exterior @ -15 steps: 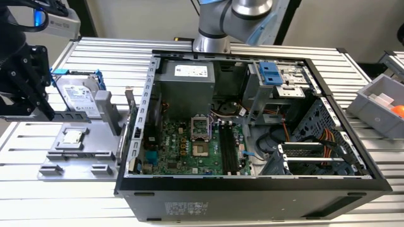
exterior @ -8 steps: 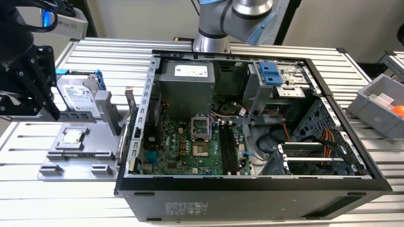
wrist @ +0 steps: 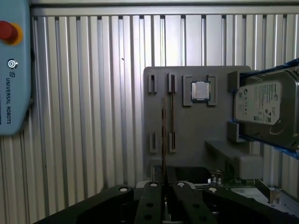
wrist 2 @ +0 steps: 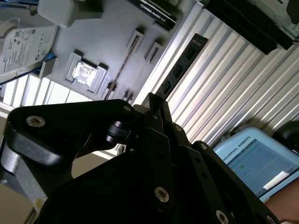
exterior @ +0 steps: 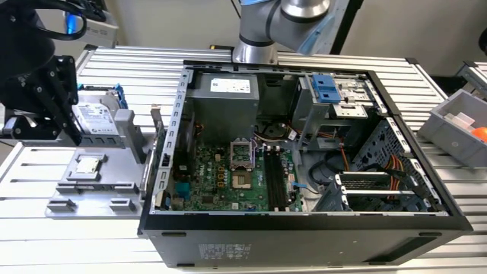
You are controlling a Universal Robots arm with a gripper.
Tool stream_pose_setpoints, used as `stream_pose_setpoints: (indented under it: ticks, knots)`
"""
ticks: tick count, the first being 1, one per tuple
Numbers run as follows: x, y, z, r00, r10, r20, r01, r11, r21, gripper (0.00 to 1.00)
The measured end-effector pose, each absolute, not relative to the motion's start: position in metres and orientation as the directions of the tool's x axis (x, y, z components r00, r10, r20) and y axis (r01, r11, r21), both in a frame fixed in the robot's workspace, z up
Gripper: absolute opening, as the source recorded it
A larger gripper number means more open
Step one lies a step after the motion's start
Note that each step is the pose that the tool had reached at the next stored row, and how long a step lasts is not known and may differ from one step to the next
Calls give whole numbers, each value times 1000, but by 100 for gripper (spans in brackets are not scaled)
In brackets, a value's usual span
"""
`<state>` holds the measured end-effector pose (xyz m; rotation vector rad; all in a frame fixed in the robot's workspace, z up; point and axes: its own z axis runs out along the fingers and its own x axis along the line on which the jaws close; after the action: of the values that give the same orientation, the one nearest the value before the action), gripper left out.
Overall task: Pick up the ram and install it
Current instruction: 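Pick up the ram and move it above insertion slot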
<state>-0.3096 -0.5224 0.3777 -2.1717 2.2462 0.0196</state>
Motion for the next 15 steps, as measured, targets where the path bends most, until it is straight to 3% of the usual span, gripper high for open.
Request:
stream_pose_setpoints:
  ticks: [15]
  knots:
    - [-294, -522, 379, -34, -999, -21, -999, 34, 11, 0]
